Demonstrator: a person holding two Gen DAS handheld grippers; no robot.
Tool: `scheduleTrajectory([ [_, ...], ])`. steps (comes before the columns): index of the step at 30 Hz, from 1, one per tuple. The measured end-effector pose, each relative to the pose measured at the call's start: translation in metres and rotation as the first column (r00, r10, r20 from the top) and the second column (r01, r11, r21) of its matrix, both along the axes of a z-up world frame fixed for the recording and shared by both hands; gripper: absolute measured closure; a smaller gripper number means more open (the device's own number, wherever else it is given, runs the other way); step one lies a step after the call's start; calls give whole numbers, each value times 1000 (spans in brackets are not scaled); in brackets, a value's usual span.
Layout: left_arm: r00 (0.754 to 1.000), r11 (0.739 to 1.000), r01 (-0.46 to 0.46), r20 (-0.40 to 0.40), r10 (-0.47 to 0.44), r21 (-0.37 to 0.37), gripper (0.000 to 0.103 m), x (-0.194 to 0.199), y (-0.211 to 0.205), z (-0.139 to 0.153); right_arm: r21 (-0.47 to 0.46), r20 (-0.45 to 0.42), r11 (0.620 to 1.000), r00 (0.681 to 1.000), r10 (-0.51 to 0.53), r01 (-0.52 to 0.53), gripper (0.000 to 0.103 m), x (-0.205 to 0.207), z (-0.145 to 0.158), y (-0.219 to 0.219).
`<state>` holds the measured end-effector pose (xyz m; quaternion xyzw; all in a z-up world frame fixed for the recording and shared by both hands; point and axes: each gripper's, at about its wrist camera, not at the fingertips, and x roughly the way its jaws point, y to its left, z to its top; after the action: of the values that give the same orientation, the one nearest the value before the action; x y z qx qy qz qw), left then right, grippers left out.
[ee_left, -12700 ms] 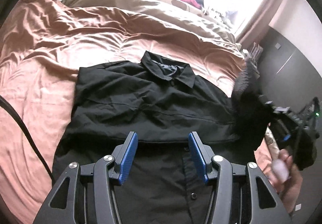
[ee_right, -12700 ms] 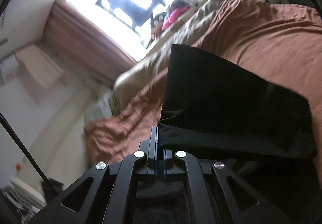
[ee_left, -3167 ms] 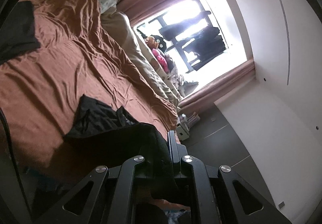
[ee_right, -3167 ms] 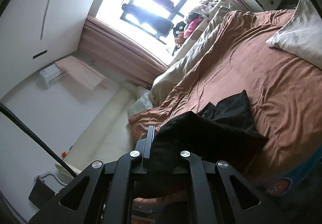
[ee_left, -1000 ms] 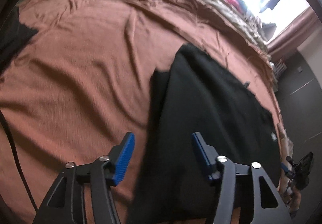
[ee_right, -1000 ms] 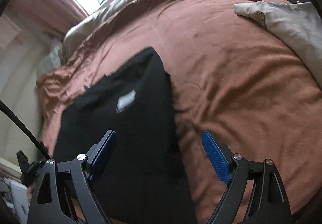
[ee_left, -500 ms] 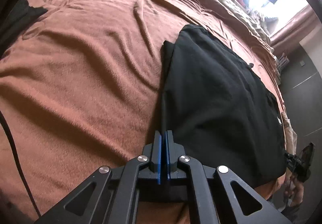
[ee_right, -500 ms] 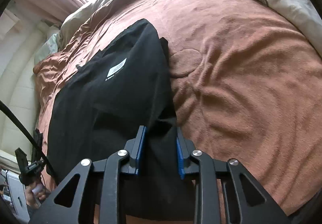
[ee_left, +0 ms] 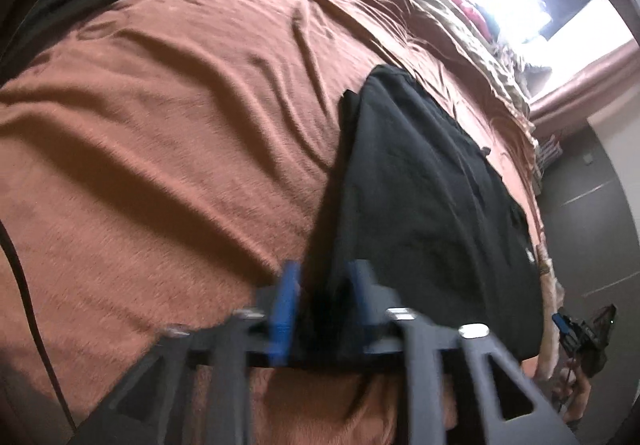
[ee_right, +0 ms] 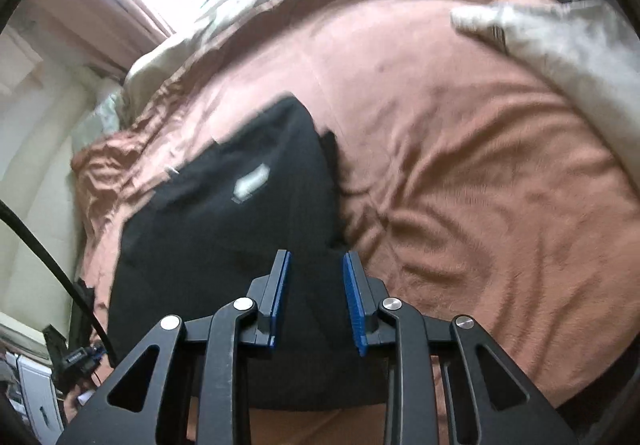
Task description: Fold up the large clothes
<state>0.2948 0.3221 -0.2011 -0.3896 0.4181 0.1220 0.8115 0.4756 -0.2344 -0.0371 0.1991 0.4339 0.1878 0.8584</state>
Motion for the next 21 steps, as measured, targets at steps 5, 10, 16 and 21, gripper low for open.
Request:
scheduleTrajectory([
  [5, 998, 995, -19, 55, 24, -99, 49, -17, 3, -6, -17, 87, 996, 992, 92, -91, 79, -25, 34, 29],
  [10, 996, 977, -22, 75, 39, -214, 49, -21, 0, -19, -36, 77, 974, 971, 225, -223, 79, -40, 34, 85],
  [16, 996, 966, 33, 87, -11, -257, 49, -21, -7, -24, -73, 0, 939, 942, 336, -335, 79, -53, 5, 152],
  [21, 993, 960, 17, 120, 17, -279, 49, -14, -4, -27, -122, -51, 899, 908, 416, -420, 79, -64, -17, 199],
])
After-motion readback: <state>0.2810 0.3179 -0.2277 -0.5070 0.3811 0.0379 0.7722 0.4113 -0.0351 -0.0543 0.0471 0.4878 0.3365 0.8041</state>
